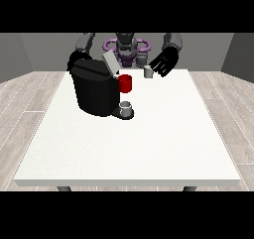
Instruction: Insert the coffee pod into the coffee machine and close the lid
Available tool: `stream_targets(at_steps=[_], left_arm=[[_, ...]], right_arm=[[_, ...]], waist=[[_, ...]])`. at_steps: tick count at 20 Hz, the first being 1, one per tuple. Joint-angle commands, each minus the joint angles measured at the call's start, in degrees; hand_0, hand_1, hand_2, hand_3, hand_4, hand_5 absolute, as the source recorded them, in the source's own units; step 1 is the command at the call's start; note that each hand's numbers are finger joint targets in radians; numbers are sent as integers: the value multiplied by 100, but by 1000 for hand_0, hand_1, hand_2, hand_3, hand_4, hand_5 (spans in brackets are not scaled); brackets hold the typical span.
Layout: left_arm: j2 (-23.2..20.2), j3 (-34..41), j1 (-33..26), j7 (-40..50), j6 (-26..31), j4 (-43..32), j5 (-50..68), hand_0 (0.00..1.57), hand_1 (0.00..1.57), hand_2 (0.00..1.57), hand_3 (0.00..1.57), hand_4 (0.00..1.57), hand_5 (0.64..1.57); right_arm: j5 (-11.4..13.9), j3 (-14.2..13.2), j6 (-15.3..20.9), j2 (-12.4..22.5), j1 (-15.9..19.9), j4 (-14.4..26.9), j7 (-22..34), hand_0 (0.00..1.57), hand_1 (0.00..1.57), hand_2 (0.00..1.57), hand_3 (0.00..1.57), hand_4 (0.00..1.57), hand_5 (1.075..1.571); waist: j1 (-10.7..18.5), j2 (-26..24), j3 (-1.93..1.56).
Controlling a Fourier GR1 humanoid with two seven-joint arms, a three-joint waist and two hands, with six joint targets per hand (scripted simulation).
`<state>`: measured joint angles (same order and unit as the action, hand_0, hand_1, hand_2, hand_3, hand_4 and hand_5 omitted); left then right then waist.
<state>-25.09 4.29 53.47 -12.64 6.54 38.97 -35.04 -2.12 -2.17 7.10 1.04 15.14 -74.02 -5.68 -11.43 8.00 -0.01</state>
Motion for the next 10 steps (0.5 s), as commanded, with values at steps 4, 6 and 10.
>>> stream_targets(at_steps=[4, 6, 10], left_arm=[[-49, 269, 562, 397, 114, -38, 113, 1211, 1211, 1253, 1199, 507, 1571], [-336, 423, 818, 395, 263, -174, 165, 1239, 1239, 1262, 1198, 476, 1571], [-295, 395, 1199, 482, 130, -192, 66, 1264, 1264, 1319, 1251, 516, 1571]], right_arm=[[154, 129, 64, 43, -5, -185, 188, 0, 0, 0, 0, 492, 1571], [206, 242, 206, -97, 166, -385, 340, 0, 0, 0, 0, 506, 1571], [271, 261, 202, -49, 447, -514, 274, 0, 0, 0, 0, 502, 1571]], waist=[[-274, -7, 1], [-382, 194, 1], [-645, 567, 1]])
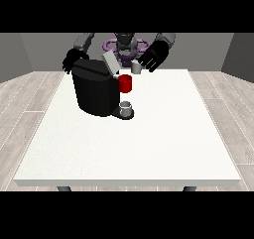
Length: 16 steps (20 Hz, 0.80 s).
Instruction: Insert the coffee pod into the coffee machine and close the lid
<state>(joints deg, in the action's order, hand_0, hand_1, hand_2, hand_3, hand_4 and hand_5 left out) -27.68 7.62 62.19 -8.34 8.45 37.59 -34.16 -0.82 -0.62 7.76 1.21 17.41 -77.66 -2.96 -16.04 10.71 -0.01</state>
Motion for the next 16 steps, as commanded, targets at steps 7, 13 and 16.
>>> stream_targets(at_steps=[7, 13, 16], left_arm=[[192, 24, 402, 274, -15, -56, -52, 1265, 1265, 1297, 1236, 485, 1571], [57, -56, 498, 232, 22, -14, -200, 1283, 1283, 1314, 1222, 504, 1571], [135, -60, 447, 48, -43, -127, -219, 1316, 1316, 1328, 1225, 510, 1571]], right_arm=[[-64, -63, 20, 153, 82, -74, -27, 0, 0, 0, 0, 480, 1571], [-213, -412, -46, 330, 93, 153, -386, 0, 0, 0, 0, 517, 1571], [-36, -160, 248, 71, 312, -70, 68, 0, 0, 0, 0, 530, 1571]], waist=[[-103, 174, -1], [-7, 454, -4], [22, 499, 0]])
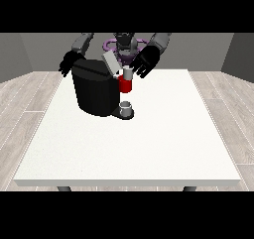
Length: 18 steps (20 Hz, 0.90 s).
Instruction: Insert the coffee pod into the coffee machine and close the lid
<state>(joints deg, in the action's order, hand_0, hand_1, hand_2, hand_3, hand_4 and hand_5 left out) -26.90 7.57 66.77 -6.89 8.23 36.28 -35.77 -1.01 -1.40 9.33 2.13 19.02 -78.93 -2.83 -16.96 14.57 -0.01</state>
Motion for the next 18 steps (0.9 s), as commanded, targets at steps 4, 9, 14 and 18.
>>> stream_targets(at_steps=[4, 9, 14, 18], left_arm=[[442, -222, -87, 130, -172, 122, -179, 1251, 1251, 1294, 1208, 506, 1571], [442, -168, -144, 22, -36, 68, -115, 1185, 1185, 1262, 1197, 492, 1571], [290, -96, 23, 106, -24, -91, -174, 1186, 1186, 1269, 1202, 515, 1571], [326, -135, 32, -22, -2, 21, -193, 1185, 1185, 1250, 1184, 491, 1571]], right_arm=[[-171, -212, -200, 121, -135, 288, -300, 0, 0, 0, 0, 512, 1571], [-135, -177, -191, 71, -416, 317, -484, 0, 0, 0, 0, 538, 1571], [-158, -74, -101, -113, -264, 115, -416, 0, 0, 0, 0, 462, 1571], [-203, -279, -93, 16, -151, 386, -454, 0, 0, 0, 0, 448, 1571]], waist=[[88, -105, -1], [84, -131, -1], [-36, -32, -1], [195, 71, -1]])
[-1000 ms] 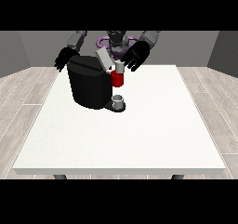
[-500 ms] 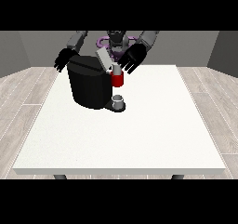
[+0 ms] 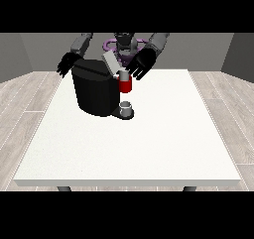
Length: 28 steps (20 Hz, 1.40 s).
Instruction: Insert the coffee pod into the coffee machine and close the lid
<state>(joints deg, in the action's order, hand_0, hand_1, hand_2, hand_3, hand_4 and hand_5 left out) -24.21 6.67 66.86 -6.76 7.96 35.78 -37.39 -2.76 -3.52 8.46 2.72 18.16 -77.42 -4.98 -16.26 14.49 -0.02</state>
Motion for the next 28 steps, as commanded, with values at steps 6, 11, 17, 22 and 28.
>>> stream_targets(at_steps=[6, 11, 17, 22, 28], left_arm=[[111, 35, -89, 93, -117, -186, -72, 1221, 1221, 1265, 1171, 485, 1571], [110, -17, 32, 18, 119, -81, -64, 1204, 1204, 1226, 1089, 463, 1571], [-9, -50, -53, -103, -101, -80, -235, 1105, 1105, 1151, 980, 413, 1571], [-258, 13, 43, -156, 101, -218, -256, 1058, 1058, 1125, 961, 367, 1571], [-255, -88, 44, -375, 228, -111, -325, 912, 912, 1022, 865, 363, 1571]], right_arm=[[-15, 48, 11, 13, 47, -197, 266, 0, 0, 0, 0, 446, 1571], [-49, -143, 49, 74, 137, 77, 59, 0, 0, 0, 0, 364, 1571], [-103, -173, -117, 276, 184, -63, 222, 0, 0, 0, 0, 408, 1571], [25, 75, 115, -99, 8, -190, 45, 0, 0, 0, 0, 477, 1571], [79, -43, 183, -7, 84, 16, -95, 0, 0, 0, 0, 465, 1571]], waist=[[-107, 18, 2], [84, 87, 0], [-9, 83, 1], [-88, 113, 2], [105, 115, 2]])
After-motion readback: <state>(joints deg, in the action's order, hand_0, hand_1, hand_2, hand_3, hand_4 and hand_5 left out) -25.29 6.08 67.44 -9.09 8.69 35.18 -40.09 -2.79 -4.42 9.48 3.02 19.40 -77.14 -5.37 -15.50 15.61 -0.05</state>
